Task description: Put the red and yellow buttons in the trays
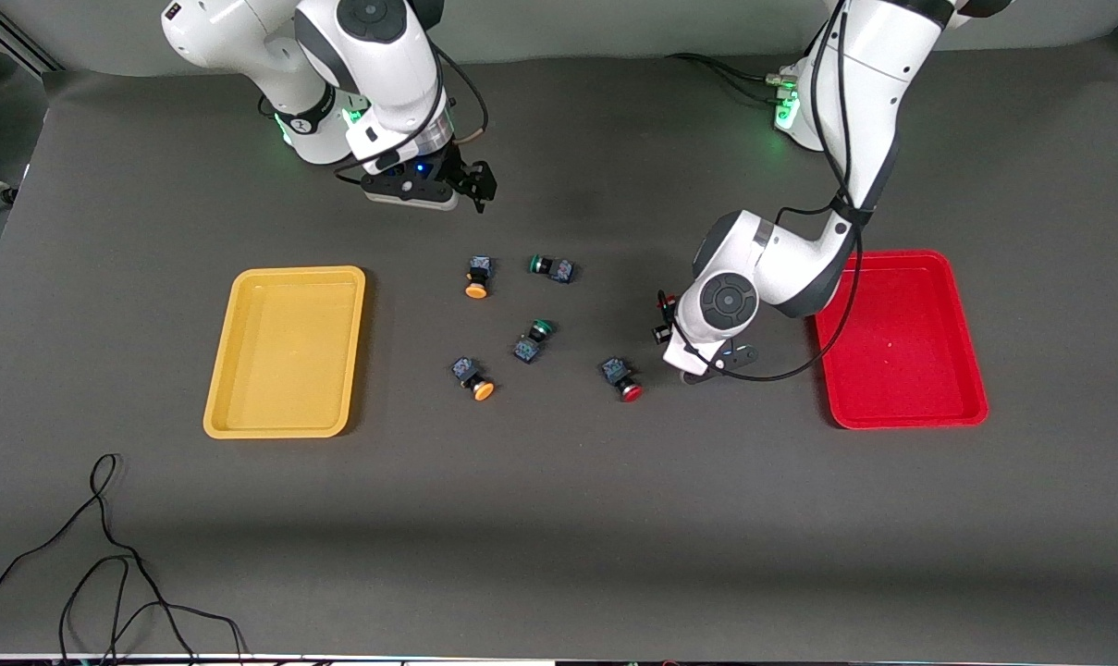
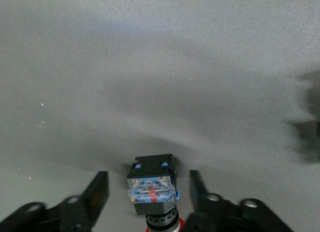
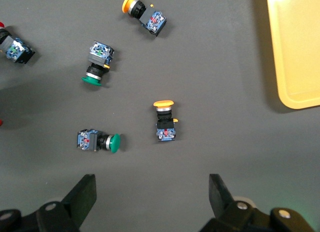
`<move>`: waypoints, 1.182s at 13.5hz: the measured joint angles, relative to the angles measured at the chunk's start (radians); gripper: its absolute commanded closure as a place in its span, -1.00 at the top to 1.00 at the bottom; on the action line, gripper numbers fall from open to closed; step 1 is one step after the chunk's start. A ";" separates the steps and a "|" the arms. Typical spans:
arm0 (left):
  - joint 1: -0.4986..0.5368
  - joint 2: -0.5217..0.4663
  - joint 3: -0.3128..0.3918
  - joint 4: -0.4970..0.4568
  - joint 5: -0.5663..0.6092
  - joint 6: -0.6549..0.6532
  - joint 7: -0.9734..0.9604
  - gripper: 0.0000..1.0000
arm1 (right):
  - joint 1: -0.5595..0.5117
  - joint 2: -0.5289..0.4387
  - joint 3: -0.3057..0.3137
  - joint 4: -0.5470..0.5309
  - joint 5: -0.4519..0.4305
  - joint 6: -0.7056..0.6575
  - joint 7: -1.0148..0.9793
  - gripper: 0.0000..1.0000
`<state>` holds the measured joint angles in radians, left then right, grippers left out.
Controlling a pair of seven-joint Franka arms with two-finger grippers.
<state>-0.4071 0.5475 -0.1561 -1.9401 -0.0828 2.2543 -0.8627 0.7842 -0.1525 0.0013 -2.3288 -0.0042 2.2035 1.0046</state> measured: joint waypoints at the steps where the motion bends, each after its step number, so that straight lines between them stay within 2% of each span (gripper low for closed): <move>1: 0.000 0.001 -0.001 0.000 -0.012 0.000 -0.001 -1.00 | 0.000 0.003 -0.001 -0.040 0.000 0.053 0.000 1.00; 5: 0.002 -0.003 -0.002 0.022 -0.024 -0.040 -0.004 -1.00 | -0.001 0.089 -0.006 -0.122 0.000 0.231 0.000 1.00; 8: 0.032 -0.054 0.007 0.105 -0.021 -0.252 -0.003 -1.00 | -0.002 0.215 -0.006 -0.141 0.000 0.393 0.007 1.00; 10: 0.101 -0.109 0.011 0.166 -0.010 -0.414 0.049 -1.00 | -0.002 0.304 -0.006 -0.143 0.000 0.490 0.010 1.00; 13: 0.225 -0.155 0.019 0.181 0.064 -0.501 0.194 -1.00 | -0.002 0.414 -0.007 -0.142 0.000 0.574 0.011 1.00; 14: 0.267 -0.151 0.021 0.174 0.087 -0.501 0.246 -1.00 | -0.002 0.438 -0.009 -0.141 0.000 0.586 0.011 0.96; 16: 0.348 -0.138 0.023 0.147 0.127 -0.492 0.341 -1.00 | -0.003 0.461 -0.013 -0.136 0.000 0.591 0.011 0.44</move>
<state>-0.0588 0.4095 -0.1335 -1.7934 0.0443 1.7621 -0.5216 0.7813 0.3089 -0.0119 -2.4643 -0.0044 2.7944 1.0158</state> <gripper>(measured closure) 0.590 0.022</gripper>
